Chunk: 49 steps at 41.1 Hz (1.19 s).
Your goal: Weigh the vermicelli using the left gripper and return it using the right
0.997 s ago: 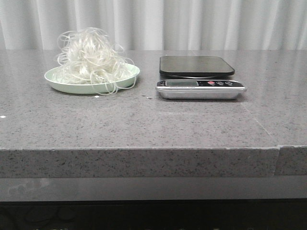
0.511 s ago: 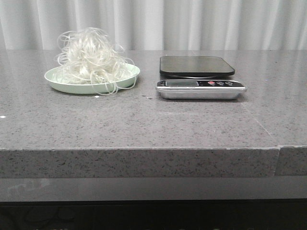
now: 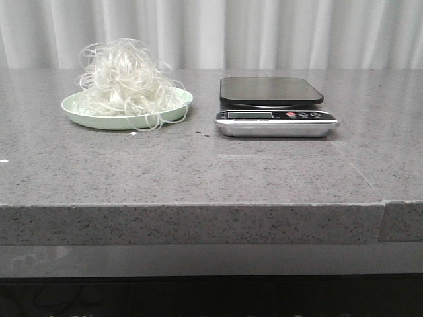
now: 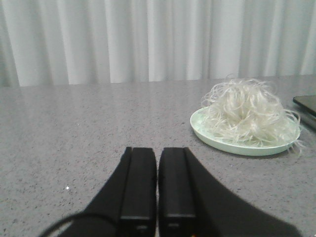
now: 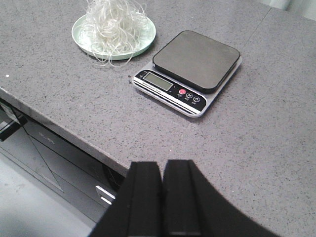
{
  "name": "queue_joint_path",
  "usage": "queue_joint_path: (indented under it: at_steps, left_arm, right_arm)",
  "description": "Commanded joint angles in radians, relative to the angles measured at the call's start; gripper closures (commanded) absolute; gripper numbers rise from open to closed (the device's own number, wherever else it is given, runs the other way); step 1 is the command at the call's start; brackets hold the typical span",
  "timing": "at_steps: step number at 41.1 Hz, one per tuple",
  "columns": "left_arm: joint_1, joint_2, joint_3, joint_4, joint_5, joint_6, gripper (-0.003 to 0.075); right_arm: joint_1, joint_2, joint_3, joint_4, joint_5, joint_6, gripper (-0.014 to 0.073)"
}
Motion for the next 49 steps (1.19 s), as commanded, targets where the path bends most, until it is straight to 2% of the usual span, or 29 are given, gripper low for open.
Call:
queue_joint_path:
  at_steps: [1, 10, 49]
  left_arm:
    - [0.017, -0.022, 0.039, -0.014, -0.152, -0.007, 0.0579]
    - [0.019, -0.068, 0.130, -0.014, -0.256, -0.007, 0.0578]
    - [0.032, -0.066, 0.130, -0.014, -0.259, -0.007, 0.0579]
  right_arm:
    - [-0.004, 0.006, -0.022, 0.005, -0.060, -0.002, 0.0435]
    - [-0.004, 0.006, -0.022, 0.005, -0.059, -0.002, 0.0435]
    - [-0.004, 0.006, -0.022, 0.005, -0.059, -0.002, 0.0435]
